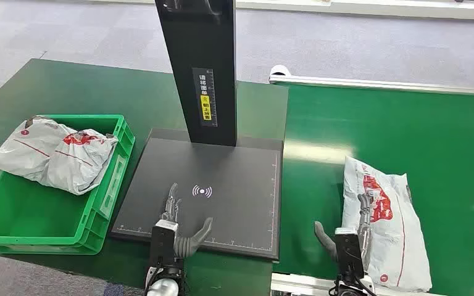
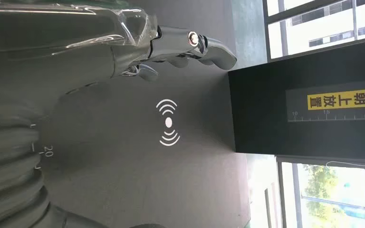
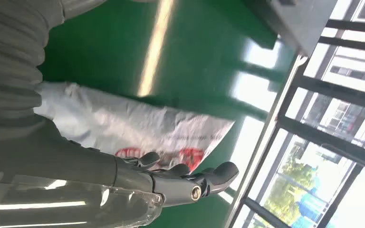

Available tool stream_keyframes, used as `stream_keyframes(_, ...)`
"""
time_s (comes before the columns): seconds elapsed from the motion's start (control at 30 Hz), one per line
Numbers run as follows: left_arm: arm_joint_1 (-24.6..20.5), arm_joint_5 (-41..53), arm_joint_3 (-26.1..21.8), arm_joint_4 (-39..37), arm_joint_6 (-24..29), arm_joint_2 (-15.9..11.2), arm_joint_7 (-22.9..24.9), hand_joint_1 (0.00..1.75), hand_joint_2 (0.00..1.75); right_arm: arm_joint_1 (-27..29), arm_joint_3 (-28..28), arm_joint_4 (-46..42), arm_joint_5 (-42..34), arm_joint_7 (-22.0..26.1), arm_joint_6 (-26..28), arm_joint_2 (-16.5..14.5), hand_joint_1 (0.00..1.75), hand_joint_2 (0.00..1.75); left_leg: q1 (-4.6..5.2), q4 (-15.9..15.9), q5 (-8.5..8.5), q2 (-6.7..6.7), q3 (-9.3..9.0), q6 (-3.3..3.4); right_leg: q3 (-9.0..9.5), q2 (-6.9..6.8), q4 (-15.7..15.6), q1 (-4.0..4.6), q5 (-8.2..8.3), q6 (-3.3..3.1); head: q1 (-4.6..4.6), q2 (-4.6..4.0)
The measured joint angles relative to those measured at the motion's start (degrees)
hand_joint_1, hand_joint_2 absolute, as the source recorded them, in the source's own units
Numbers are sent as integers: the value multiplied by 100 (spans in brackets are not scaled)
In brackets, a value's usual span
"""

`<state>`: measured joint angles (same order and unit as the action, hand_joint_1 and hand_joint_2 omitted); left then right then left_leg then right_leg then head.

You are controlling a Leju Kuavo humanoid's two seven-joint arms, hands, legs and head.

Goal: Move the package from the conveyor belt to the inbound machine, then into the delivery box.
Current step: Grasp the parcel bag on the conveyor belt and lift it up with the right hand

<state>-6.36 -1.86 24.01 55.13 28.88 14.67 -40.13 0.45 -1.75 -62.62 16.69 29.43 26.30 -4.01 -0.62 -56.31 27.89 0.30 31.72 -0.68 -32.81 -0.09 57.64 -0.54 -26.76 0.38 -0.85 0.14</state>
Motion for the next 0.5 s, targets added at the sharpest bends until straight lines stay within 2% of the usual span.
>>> stream_keyframes(0.13, 20, 0, -1, 5, 1, 0, 0, 0, 175, 24, 167, -28, 376, -208, 52, 14, 0, 175, 0, 0, 0, 0, -1, 0, 0, 0, 0, 1, 0, 0, 0, -1)
stream_keyframes(0.2, 40, 0, -1, 16, 2, 0, 0, 0, 175, 27, 309, -11, 943, -715, 151, 24, 0, 175, 0, 0, 0, 0, -2, 0, 1, 0, 0, 1, 0, 0, -1, 0)
stream_keyframes(0.3, 86, 0, -1, 50, -15, -5, 0, 0, 175, 36, 593, 116, 1718, -1732, 123, 54, 0, 175, 1, 0, 0, -3, -2, 0, 4, -2, 0, 0, 0, 0, 0, 1)
stream_keyframes(0.4, 135, 2, -1, 91, -26, -22, 2, 0, 175, 53, 837, 254, 2137, -2220, 30, 87, 0, 175, 2, 0, 1, -2, -3, 1, 4, -2, 0, -2, 0, 0, 0, 0)
stream_keyframes(0.5, 178, 16, -1, 151, -27, -34, 33, 0, 175, 45, 999, 346, 3056, -2967, -178, 113, 0, 175, 2, 0, 1, -5, -5, 1, 7, -7, -1, -2, -2, 1, -1, 1)
